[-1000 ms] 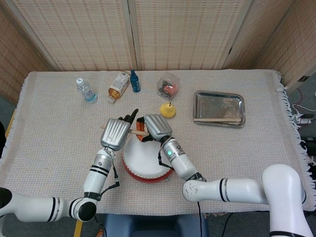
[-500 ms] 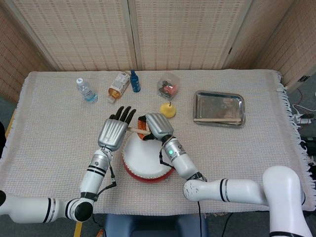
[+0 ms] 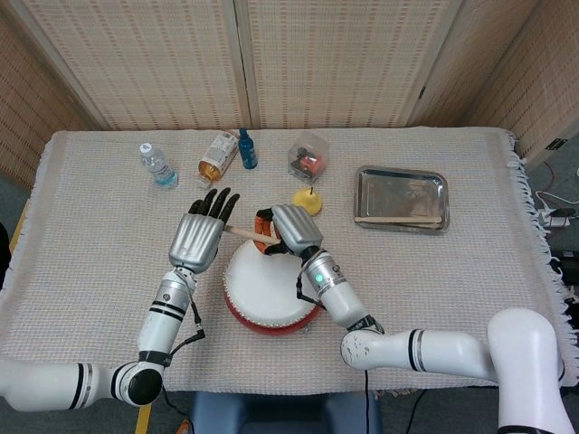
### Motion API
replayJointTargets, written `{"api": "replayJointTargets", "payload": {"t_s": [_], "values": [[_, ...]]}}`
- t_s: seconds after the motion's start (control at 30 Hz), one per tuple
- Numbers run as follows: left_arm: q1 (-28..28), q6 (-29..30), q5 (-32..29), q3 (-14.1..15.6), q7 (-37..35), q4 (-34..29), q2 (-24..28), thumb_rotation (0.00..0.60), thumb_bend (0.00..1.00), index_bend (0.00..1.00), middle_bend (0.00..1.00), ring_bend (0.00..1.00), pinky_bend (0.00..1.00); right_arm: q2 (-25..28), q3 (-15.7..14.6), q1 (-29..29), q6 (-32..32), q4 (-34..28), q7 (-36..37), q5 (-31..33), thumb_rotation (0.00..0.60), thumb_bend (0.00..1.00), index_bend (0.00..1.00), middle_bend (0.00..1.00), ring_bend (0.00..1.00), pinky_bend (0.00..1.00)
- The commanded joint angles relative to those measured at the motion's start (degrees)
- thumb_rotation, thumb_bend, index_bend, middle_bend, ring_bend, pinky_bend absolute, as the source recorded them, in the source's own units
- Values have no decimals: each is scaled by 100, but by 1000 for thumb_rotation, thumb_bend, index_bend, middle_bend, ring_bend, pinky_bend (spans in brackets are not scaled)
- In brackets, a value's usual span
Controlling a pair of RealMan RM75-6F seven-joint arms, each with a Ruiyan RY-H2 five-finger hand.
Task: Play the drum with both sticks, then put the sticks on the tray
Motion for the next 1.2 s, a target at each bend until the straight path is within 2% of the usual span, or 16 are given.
{"api": "replayJointTargets", "payload": {"t_s": [0.03,0.43,0.77,0.97,1.2], "values": [[61,-1,-22,-12,-87,-5,70,600,217,0,0,0,173,104,-16,-95,-24,-69,63,-76,600,675,1000,673,728,866],[559,78,198,23,-771,-89,625,600,218,0,0,0,165,789,-126,-613,96,-581,243,-419,600,675,1000,673,730,866],[1095,206,681,232,-1373,-16,1043,600,217,0,0,0,165,1554,-239,-1334,137,-814,956,-974,600,676,1000,673,730,866],[1328,265,1028,358,-1653,82,1102,600,217,0,0,0,165,1797,-432,-1740,104,-541,1463,-1417,600,676,1000,673,730,866],[1583,351,1306,438,-1892,182,1125,600,216,0,0,0,165,1726,-656,-2058,-89,342,2141,-1888,600,676,1000,673,730,866]]}}
